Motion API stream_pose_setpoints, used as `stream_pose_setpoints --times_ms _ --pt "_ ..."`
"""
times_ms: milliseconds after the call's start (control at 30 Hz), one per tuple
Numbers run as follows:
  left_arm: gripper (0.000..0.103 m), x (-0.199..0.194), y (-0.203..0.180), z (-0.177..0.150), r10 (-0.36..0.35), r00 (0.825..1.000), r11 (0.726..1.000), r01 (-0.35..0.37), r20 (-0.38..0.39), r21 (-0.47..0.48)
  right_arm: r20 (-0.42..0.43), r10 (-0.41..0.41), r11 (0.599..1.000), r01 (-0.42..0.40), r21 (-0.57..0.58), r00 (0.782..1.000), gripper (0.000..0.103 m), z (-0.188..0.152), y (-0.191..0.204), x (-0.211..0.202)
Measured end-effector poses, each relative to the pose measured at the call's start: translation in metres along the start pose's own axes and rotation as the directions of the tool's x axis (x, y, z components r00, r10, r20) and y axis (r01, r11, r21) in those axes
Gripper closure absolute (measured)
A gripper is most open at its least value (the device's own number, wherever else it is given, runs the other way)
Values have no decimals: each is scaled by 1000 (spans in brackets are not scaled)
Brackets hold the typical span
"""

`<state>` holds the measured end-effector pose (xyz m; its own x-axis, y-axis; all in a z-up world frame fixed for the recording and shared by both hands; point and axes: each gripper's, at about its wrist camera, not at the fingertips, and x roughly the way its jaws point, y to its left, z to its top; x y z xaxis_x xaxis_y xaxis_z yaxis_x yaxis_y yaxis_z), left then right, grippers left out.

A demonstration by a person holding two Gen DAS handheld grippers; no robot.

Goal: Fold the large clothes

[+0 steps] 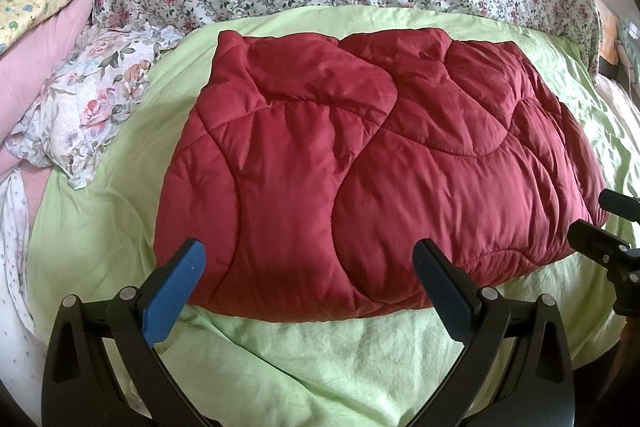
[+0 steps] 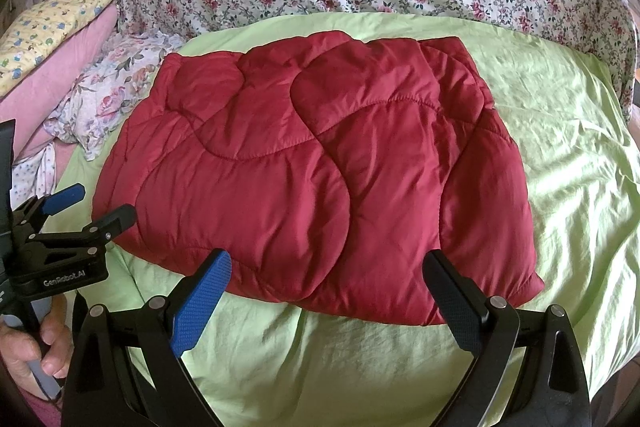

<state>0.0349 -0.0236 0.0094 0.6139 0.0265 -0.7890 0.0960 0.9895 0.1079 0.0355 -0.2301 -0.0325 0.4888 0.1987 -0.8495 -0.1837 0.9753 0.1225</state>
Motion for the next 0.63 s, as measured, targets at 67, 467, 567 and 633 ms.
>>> stream_pose_setpoints --times_ms 67,467,567,633 --pt "0 0 1 1 -1 1000 1000 1 0 -4 2 1 1000 -1 1 1000 5 -3 2 -4" --pt "0 0 3 2 -4 1000 1000 4 7 -10 6 5 1000 -5 4 1000 5 -2 -1 -6" --pt "0 0 2 3 -10 1000 1000 11 8 -13 9 9 1000 -9 5 1000 5 -2 -2 -6" --pt "0 -1 1 3 -21 1000 1000 21 9 -15 11 12 1000 -12 6 1000 5 -2 -2 -7"
